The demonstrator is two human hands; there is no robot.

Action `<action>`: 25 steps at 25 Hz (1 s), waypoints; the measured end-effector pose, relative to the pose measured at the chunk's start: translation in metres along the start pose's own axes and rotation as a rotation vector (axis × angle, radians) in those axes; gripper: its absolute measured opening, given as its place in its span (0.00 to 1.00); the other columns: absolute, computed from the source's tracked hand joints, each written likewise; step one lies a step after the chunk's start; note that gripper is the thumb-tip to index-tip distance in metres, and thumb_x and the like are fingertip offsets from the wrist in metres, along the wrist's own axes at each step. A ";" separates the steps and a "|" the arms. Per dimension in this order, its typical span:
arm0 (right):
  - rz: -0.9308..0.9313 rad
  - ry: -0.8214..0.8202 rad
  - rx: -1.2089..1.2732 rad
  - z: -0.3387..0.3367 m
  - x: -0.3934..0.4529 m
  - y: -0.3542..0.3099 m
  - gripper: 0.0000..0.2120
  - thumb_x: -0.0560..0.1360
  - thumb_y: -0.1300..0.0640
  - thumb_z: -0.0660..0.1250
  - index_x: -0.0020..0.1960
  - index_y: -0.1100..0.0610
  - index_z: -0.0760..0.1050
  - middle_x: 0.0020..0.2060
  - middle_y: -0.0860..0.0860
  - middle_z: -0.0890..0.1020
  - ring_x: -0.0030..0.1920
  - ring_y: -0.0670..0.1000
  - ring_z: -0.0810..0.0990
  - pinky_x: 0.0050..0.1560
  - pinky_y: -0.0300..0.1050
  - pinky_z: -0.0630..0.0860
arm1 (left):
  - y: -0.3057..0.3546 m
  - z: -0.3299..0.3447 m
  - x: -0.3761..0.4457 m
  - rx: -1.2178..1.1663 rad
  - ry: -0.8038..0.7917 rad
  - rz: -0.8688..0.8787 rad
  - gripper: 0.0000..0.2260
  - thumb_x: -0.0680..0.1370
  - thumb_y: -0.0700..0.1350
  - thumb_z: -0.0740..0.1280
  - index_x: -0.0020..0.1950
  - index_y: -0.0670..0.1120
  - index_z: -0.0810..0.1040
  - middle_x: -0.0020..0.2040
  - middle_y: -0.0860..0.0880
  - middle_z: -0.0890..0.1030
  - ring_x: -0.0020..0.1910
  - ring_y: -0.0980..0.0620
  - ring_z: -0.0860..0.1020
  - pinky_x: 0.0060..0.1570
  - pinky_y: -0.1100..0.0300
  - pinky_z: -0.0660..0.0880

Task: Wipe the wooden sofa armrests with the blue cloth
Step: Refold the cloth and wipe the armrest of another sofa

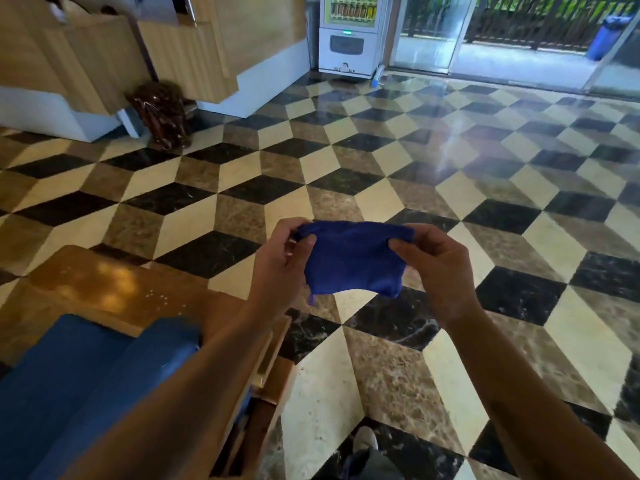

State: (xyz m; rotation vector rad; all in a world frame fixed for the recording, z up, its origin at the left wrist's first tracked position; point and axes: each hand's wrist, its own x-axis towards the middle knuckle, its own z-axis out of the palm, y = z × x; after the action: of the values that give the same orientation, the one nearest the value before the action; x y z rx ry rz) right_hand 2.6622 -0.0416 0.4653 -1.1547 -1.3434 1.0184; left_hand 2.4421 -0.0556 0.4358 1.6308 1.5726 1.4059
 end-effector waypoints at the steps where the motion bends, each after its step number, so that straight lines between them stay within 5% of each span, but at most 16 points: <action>1: 0.003 -0.023 -0.010 -0.006 0.018 0.003 0.11 0.78 0.65 0.68 0.49 0.49 0.81 0.44 0.48 0.85 0.43 0.42 0.84 0.42 0.35 0.79 | 0.001 0.009 0.012 0.004 0.007 -0.012 0.08 0.83 0.49 0.60 0.62 0.54 0.71 0.52 0.63 0.76 0.53 0.60 0.78 0.51 0.70 0.74; 8: 0.058 -0.198 0.082 -0.004 0.131 0.020 0.09 0.77 0.64 0.70 0.49 0.51 0.81 0.42 0.47 0.86 0.43 0.42 0.84 0.43 0.34 0.79 | -0.001 0.037 0.072 0.004 0.138 -0.048 0.07 0.83 0.43 0.61 0.61 0.50 0.74 0.52 0.58 0.79 0.52 0.59 0.79 0.50 0.64 0.77; 12: 0.082 -0.351 0.088 0.037 0.173 0.036 0.06 0.76 0.62 0.70 0.51 0.55 0.81 0.42 0.48 0.86 0.45 0.44 0.84 0.44 0.38 0.80 | -0.021 0.018 0.088 0.048 0.265 -0.100 0.09 0.83 0.43 0.62 0.58 0.58 0.73 0.52 0.63 0.79 0.54 0.59 0.78 0.53 0.61 0.77; 15: 0.052 -0.476 0.063 0.089 0.199 0.042 0.05 0.76 0.60 0.72 0.49 0.51 0.81 0.42 0.48 0.85 0.46 0.47 0.84 0.45 0.43 0.80 | -0.048 -0.007 0.093 0.036 0.387 -0.160 0.08 0.83 0.43 0.62 0.59 0.54 0.75 0.52 0.59 0.80 0.54 0.57 0.79 0.52 0.59 0.77; 20: 0.027 -0.689 0.124 0.182 0.227 0.036 0.05 0.74 0.60 0.73 0.49 0.53 0.82 0.44 0.50 0.87 0.48 0.47 0.85 0.47 0.38 0.79 | -0.079 -0.060 0.103 0.100 0.643 -0.215 0.11 0.82 0.41 0.64 0.54 0.60 0.74 0.47 0.64 0.80 0.49 0.64 0.78 0.48 0.71 0.72; 25: -0.016 -0.875 0.105 0.265 0.242 0.027 0.06 0.75 0.61 0.72 0.50 0.52 0.82 0.46 0.50 0.87 0.51 0.48 0.85 0.48 0.41 0.79 | -0.098 -0.107 0.100 0.134 0.810 -0.277 0.11 0.82 0.41 0.65 0.53 0.59 0.74 0.45 0.65 0.81 0.47 0.63 0.79 0.46 0.72 0.72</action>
State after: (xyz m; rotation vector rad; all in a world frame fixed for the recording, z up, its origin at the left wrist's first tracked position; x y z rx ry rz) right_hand 2.4031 0.2086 0.4569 -0.6088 -1.9214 1.6595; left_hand 2.2865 0.0262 0.4238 0.8598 2.2531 1.9538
